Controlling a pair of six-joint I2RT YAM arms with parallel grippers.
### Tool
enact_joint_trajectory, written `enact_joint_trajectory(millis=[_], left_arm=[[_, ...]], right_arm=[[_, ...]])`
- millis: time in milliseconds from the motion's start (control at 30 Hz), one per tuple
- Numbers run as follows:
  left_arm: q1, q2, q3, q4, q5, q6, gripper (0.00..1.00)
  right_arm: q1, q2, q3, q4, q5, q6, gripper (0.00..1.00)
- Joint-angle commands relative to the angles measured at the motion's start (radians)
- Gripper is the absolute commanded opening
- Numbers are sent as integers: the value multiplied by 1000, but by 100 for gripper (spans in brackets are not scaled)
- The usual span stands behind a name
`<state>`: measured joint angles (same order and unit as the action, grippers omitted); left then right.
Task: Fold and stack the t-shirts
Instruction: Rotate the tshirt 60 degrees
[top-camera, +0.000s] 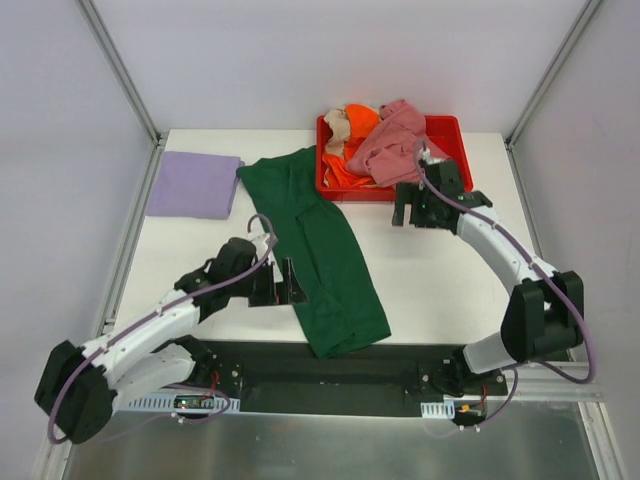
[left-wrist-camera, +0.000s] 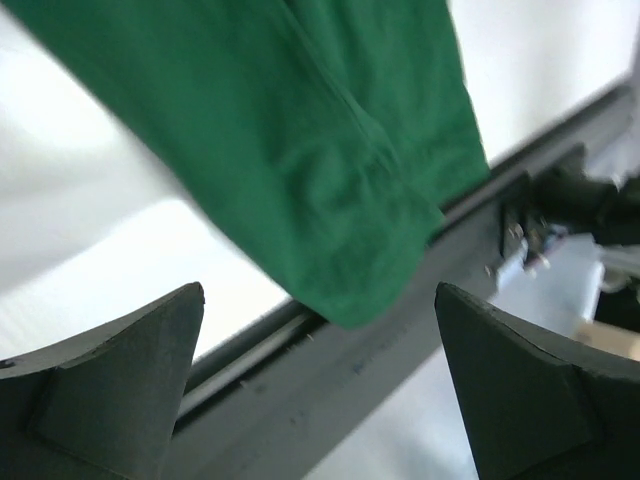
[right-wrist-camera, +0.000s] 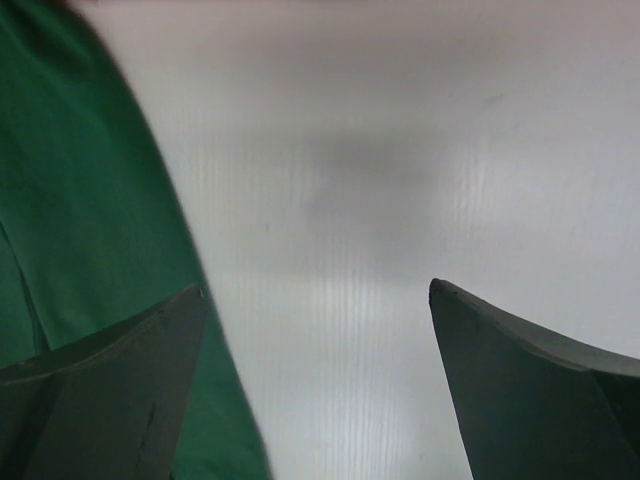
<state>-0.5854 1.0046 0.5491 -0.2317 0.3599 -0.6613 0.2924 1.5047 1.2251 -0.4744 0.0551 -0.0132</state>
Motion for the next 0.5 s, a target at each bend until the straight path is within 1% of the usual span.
enact_joint_trajectory(millis=[0, 100, 167, 233, 300, 367, 467], left_arm=[[-147, -150, -133, 57, 41, -222, 98], [-290, -158, -164, 74, -51, -299, 92], [-379, -111, -144, 100, -94, -323, 87], [-459, -39, -129, 141, -125, -339, 82], [-502, 27, -114, 178, -141, -351, 76], [-530, 89, -101, 202, -150, -366, 71], [-563, 173, -58, 215, -156, -365, 62]], right_arm=[[4, -205, -246, 45, -217, 99, 96], [8, -377, -444, 123, -326, 191, 96], [11, -489, -557, 148, -380, 251, 96], [24, -588, -636, 152, -431, 295, 96], [31, -665, -686, 123, -466, 312, 96], [37, -713, -708, 59, -457, 320, 96], [53, -755, -774, 54, -477, 357, 96]])
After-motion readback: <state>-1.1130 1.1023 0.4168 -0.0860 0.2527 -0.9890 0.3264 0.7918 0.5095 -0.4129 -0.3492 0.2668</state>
